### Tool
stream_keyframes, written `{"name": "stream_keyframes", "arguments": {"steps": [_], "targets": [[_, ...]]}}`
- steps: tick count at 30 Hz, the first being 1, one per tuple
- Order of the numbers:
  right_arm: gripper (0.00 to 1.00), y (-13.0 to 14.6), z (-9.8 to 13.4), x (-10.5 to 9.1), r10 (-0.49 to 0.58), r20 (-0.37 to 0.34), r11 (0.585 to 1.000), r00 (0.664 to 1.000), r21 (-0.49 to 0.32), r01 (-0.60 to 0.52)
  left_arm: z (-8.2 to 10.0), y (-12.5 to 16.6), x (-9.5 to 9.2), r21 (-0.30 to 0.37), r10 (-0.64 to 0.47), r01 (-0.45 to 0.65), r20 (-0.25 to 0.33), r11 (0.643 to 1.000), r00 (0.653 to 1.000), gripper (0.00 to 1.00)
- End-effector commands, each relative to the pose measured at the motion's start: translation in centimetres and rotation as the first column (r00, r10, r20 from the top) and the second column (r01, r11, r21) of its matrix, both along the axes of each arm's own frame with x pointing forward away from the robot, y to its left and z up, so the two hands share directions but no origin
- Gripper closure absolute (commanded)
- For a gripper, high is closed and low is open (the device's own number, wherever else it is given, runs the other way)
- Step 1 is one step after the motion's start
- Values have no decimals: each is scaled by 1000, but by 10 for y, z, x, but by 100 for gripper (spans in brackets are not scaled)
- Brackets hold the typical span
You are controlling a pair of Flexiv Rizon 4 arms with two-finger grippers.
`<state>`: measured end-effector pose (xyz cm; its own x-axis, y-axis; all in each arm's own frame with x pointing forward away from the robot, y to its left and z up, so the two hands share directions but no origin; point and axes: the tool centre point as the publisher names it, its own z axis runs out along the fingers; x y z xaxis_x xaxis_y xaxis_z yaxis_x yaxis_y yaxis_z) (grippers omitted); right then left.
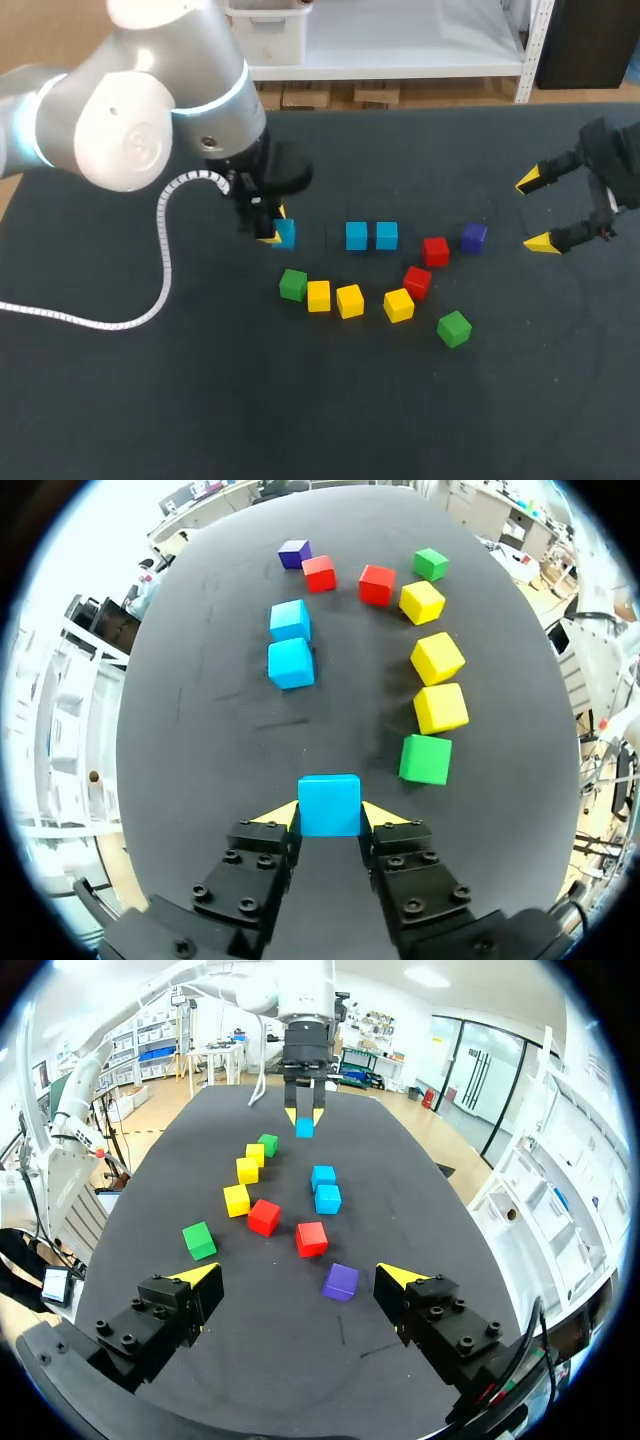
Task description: Place the blue cubes, place green cubes on the blue cubes, place the yellow cubes on the green cubes, then place the red cubes on the yellow cubes, and place purple cube on the red cubes.
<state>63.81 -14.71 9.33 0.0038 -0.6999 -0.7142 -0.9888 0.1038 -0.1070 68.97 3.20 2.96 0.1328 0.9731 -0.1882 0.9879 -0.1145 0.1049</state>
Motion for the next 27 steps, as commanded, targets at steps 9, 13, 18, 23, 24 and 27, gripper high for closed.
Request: {"name": "stream_keyframes", "arguments": {"steps": [9,13,18,23,24,27], "targets": [[0,0,-1,1,1,1,1000,1000,3,-1,-8,-31,6,8,40,-39,-34,999,999,100],[0,0,-1,1,1,1,1000,1000,3,-1,-11,-39,4,1,45,-45,-52,999,998,100],[0,0,-1,1,1,1,1000,1000,3,-1,-16,-43,5,-9,49,-49,-63,999,997,100],[0,0,-1,1,1,1,1000,1000,3,-1,-20,-45,10,-15,58,-60,-66,998,996,100],[0,0,-1,1,1,1,1000,1000,3,-1,-20,-45,11,-15,58,-59,-65,998,996,100],[0,0,-1,1,1,1,1000,1000,3,-1,-20,-47,15,-13,58,-59,-62,998,996,100]]}}
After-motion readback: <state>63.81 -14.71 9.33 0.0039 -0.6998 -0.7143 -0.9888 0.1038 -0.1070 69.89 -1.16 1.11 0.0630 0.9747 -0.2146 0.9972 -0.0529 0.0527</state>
